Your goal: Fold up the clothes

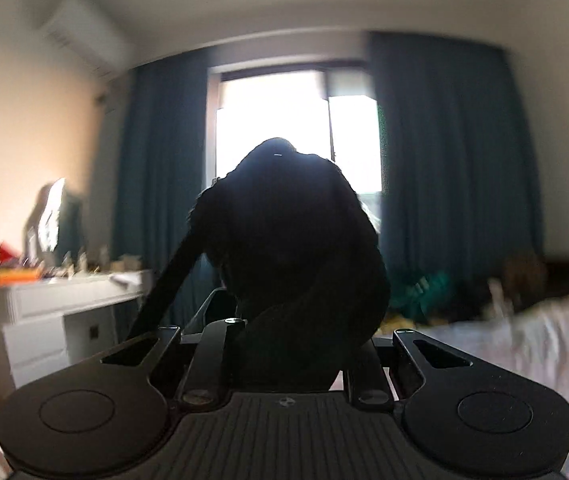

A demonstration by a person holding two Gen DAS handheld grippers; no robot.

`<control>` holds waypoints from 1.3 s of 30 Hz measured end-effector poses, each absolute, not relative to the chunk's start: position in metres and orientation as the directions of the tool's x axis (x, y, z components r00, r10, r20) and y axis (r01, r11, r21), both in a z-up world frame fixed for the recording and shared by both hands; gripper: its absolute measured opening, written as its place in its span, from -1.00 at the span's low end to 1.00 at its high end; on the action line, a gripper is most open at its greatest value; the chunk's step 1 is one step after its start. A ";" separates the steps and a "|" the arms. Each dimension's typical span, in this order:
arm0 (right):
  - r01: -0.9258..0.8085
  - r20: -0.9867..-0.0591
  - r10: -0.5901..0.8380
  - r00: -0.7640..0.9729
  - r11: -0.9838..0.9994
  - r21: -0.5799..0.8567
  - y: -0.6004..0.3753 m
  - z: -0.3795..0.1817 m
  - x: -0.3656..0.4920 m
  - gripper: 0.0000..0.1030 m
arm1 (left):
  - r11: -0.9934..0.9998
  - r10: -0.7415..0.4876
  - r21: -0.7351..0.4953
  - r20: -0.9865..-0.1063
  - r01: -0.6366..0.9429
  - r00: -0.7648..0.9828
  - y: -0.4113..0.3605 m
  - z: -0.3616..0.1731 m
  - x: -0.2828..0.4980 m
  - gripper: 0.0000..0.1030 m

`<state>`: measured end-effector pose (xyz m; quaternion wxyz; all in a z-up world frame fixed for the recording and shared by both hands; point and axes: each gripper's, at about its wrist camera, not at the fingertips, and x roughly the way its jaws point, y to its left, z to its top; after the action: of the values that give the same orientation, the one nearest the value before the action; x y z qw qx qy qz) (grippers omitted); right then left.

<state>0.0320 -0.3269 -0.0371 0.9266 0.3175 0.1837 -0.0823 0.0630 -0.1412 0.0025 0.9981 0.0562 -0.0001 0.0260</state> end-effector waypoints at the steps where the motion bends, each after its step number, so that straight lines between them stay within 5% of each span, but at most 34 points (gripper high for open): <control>1: 0.271 -0.381 -0.037 0.924 0.766 0.583 -0.333 -0.041 0.033 0.61 | 0.985 0.041 0.166 0.000 -0.040 0.999 -0.160 -0.020 0.065 -0.62; 6: 0.240 -0.337 0.017 0.941 0.667 0.705 -0.353 -0.058 0.039 0.61 | 0.913 -0.038 0.395 -0.163 0.100 0.986 -0.208 -0.102 0.083 -0.56; 10: 0.206 -0.319 0.069 0.945 0.631 0.748 -0.357 -0.061 0.043 0.61 | 0.892 -0.046 0.434 -0.187 0.125 0.981 -0.208 -0.105 0.090 -0.44; 14: 0.168 -0.328 0.143 0.934 0.634 0.755 -0.352 -0.061 0.049 0.62 | 0.829 -0.077 0.519 -0.268 0.211 0.960 -0.196 -0.104 0.075 0.08; 17: 0.139 -0.329 0.203 0.922 0.621 0.772 -0.347 -0.061 0.051 0.62 | 0.753 -0.085 0.616 -0.257 0.232 0.963 -0.167 -0.107 0.047 0.77; 23: 0.210 -0.419 0.174 0.891 0.661 0.721 -0.334 -0.058 0.053 0.65 | 0.742 -0.121 0.594 -0.338 0.311 0.933 -0.085 -0.085 0.025 0.73; 26: 0.234 -0.456 0.182 0.871 0.663 0.711 -0.329 -0.063 0.056 0.66 | 0.744 -0.006 0.632 -0.321 0.219 0.947 -0.052 -0.077 0.022 0.72; 34: 0.211 -0.434 0.331 0.838 0.537 0.817 -0.315 -0.086 0.064 0.66 | 0.920 0.060 0.372 -0.449 0.126 0.891 0.035 -0.068 0.060 0.72; 39: 0.231 -0.513 0.290 0.808 0.645 0.728 -0.288 -0.092 0.081 0.65 | 1.000 -0.014 0.009 -0.654 0.026 0.756 0.092 -0.069 0.101 0.58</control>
<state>0.0813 -0.2877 -0.0920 0.8526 0.4208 0.3094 0.0173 0.1008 0.0922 -0.0692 0.9371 0.0089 0.3489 -0.0107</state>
